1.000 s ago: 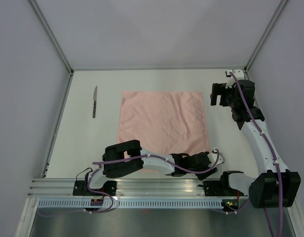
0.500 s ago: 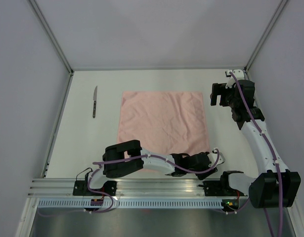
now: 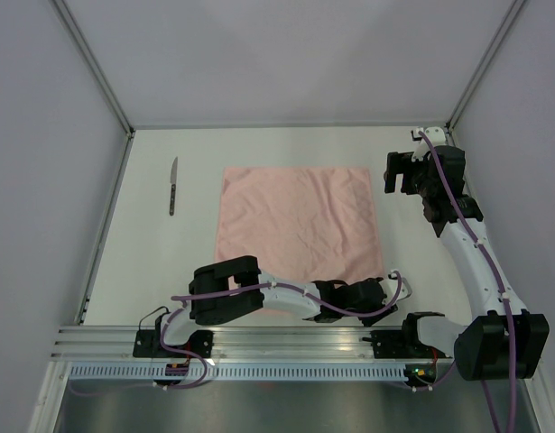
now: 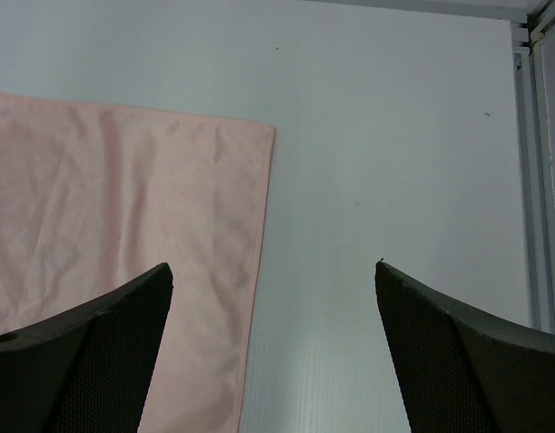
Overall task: Fold the napkin, place the utensils inside, and roll it up
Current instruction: Fold the napkin
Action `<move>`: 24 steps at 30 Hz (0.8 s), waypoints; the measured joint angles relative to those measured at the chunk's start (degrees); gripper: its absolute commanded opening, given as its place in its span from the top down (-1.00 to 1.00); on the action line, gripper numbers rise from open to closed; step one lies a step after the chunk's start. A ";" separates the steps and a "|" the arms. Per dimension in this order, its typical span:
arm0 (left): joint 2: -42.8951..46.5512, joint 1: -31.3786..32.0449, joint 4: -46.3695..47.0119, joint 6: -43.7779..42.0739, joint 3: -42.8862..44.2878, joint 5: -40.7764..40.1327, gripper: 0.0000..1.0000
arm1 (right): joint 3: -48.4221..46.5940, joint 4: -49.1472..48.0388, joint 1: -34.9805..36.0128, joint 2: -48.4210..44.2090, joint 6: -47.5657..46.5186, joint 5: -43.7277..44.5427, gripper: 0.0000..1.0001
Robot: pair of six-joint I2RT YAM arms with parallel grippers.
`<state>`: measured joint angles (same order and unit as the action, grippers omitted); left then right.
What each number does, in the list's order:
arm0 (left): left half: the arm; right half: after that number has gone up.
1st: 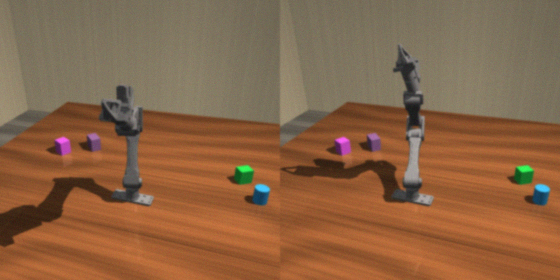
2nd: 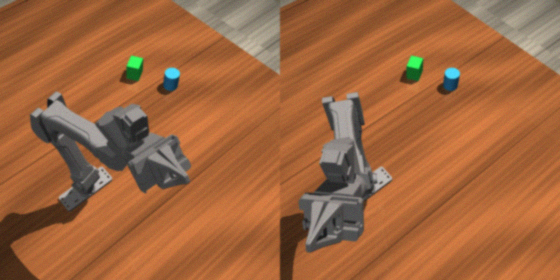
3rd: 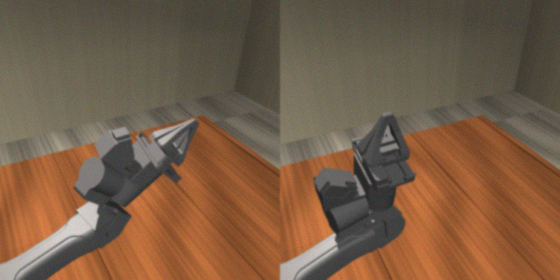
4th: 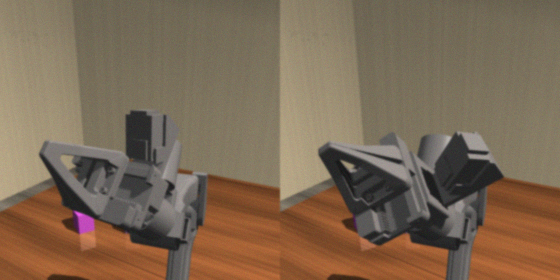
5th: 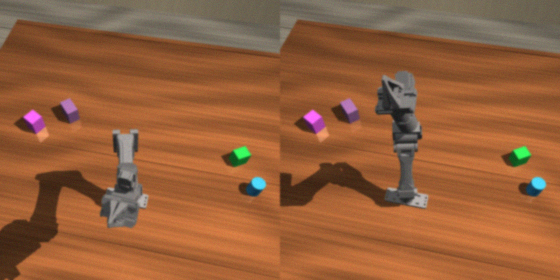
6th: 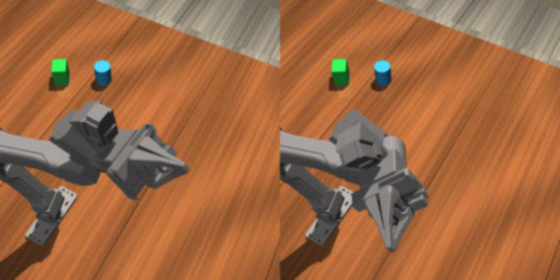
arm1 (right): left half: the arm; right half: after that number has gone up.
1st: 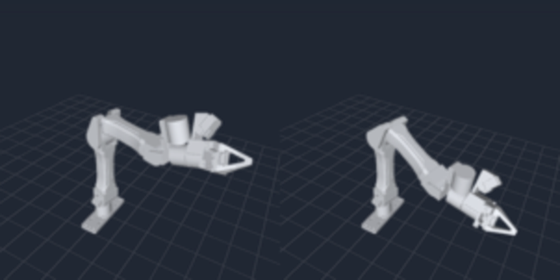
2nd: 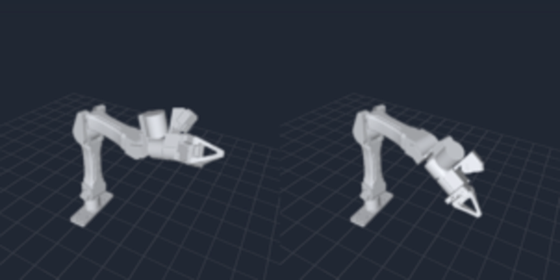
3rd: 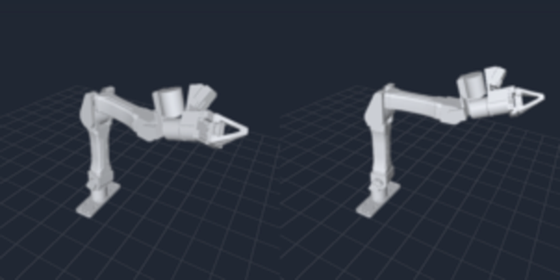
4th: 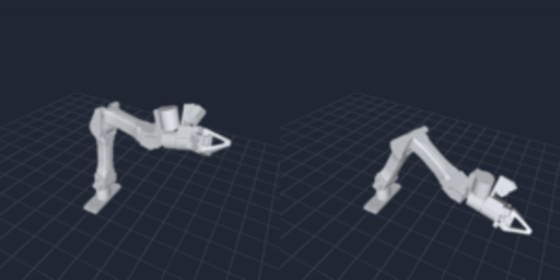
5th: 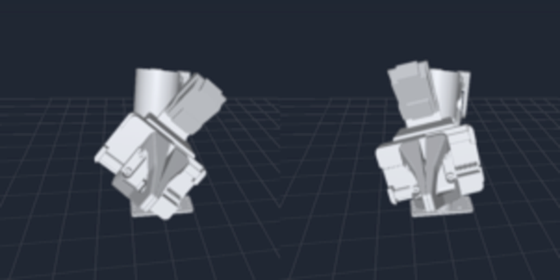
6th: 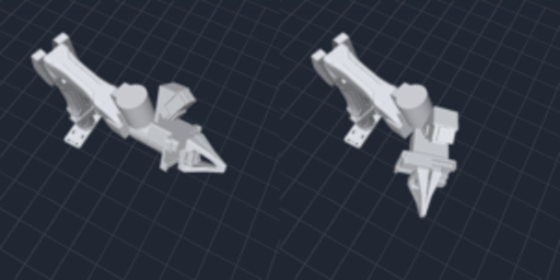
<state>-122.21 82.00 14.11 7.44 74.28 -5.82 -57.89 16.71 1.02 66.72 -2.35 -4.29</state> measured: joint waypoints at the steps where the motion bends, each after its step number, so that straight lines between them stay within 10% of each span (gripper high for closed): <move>1: -0.02 0.00 0.00 -0.02 0.02 -0.11 0.03 | 0.00 0.00 0.00 0.00 0.00 0.02 -0.96; 15: -0.07 -0.02 -0.07 -0.07 0.02 -1.70 0.46 | -0.02 0.02 0.00 0.00 0.00 -0.20 -0.96; 24: 0.02 0.00 1.29 -2.10 -0.81 -2.99 -0.08 | 0.00 0.00 0.00 0.00 -0.02 -0.39 -0.96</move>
<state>-122.19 82.00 15.40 5.34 73.47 -8.82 -57.89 16.71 1.02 66.72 -2.37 -4.69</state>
